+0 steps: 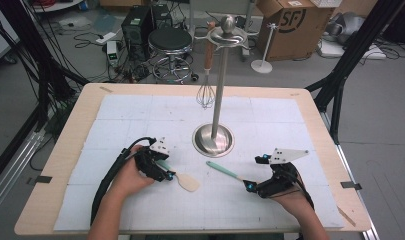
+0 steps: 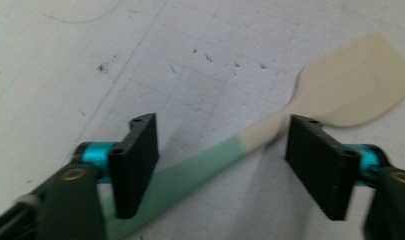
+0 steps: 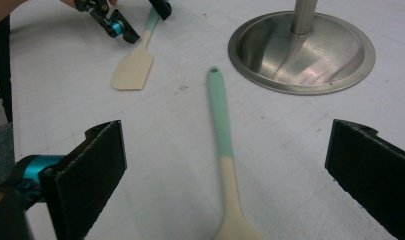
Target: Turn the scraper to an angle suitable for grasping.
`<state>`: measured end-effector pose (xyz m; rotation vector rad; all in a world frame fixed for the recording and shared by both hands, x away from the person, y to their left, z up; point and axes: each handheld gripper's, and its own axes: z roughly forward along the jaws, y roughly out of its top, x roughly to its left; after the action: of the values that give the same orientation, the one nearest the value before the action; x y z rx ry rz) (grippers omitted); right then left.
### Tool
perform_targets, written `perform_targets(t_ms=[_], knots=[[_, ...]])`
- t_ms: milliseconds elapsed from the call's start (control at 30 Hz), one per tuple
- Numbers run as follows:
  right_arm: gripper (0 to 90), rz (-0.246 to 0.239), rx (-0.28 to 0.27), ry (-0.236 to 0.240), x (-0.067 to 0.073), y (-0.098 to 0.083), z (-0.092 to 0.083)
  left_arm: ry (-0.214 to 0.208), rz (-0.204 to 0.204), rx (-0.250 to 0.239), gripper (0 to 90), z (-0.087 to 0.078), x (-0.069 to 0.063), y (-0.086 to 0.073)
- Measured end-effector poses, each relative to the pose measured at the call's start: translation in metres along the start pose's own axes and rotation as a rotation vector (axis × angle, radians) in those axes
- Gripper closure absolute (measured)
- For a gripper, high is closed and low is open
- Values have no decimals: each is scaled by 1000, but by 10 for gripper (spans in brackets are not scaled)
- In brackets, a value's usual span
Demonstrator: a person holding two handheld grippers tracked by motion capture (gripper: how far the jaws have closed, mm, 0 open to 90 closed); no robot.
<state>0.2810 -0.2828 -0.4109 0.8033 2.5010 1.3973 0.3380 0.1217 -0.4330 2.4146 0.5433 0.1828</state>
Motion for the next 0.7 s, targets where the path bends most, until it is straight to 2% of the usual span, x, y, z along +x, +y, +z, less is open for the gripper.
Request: perform_targets(t_ms=[67, 300, 500, 700], knots=[[25, -2, -1, -1, 0, 0, 0, -14, 14, 5, 504, -2, -1, 0], [25, -3, -3, 1, -1, 1, 0, -36, 50, 20, 688, -8, -12, 0], [25, -4, -7, 3, 0, 2, 1, -73, 59, 24, 765, -15, -18, -7], [25, -11, -5, 9, 1, 4, 3, -110, 85, 26, 791, -15, -24, -6]])
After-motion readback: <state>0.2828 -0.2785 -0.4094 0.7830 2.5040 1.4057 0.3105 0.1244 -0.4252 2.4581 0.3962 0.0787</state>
